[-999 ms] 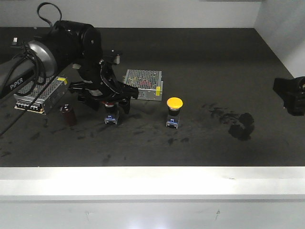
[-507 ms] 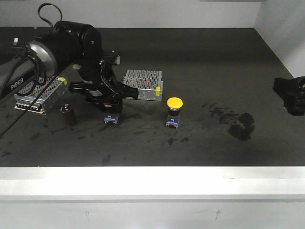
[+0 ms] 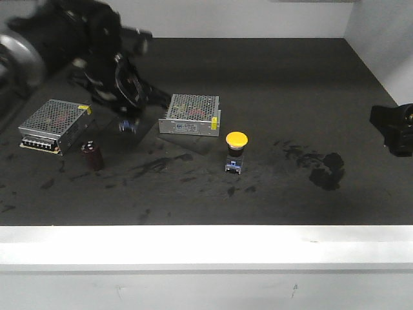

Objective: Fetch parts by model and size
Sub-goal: 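Lift the red-capped push button with the left gripper and pull back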

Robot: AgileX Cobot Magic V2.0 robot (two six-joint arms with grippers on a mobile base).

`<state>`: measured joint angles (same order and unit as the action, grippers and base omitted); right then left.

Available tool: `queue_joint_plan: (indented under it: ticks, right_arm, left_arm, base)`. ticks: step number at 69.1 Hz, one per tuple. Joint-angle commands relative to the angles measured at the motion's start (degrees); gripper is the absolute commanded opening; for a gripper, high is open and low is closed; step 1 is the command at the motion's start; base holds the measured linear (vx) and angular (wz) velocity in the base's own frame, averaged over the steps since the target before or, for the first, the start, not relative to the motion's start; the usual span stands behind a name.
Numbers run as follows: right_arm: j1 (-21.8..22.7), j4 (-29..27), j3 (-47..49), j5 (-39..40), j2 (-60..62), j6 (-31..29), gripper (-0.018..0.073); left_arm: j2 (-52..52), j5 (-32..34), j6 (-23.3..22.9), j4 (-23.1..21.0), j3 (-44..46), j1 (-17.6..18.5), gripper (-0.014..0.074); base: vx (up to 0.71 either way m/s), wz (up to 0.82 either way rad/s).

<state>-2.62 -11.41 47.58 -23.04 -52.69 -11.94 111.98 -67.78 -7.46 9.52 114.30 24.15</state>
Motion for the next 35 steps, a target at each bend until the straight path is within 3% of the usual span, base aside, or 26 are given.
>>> queue_joint_plan:
  ticks: [1,23,35]
  right_arm:
    - [-0.16,-0.24,1.62,3.94,0.31,-0.55,0.0594]
    - [-0.16,-0.24,1.62,3.94,0.31,-0.55,0.0594]
    - [-0.16,-0.5,1.62,3.99,0.31,-0.55,0.0594]
  left_arm:
    - [-7.4,5.43,0.95,1.01,1.62,0.27,-0.0008]
    - [-14.63,9.11,4.69,2.94,0.74,-0.87,-0.0008]
    - [-20.11,16.25,6.06,0.61,-10.39,-5.37,-0.0008]
  base:
    - [0.0,0.0]
    - [0.0,0.0]
    - [0.0,0.0]
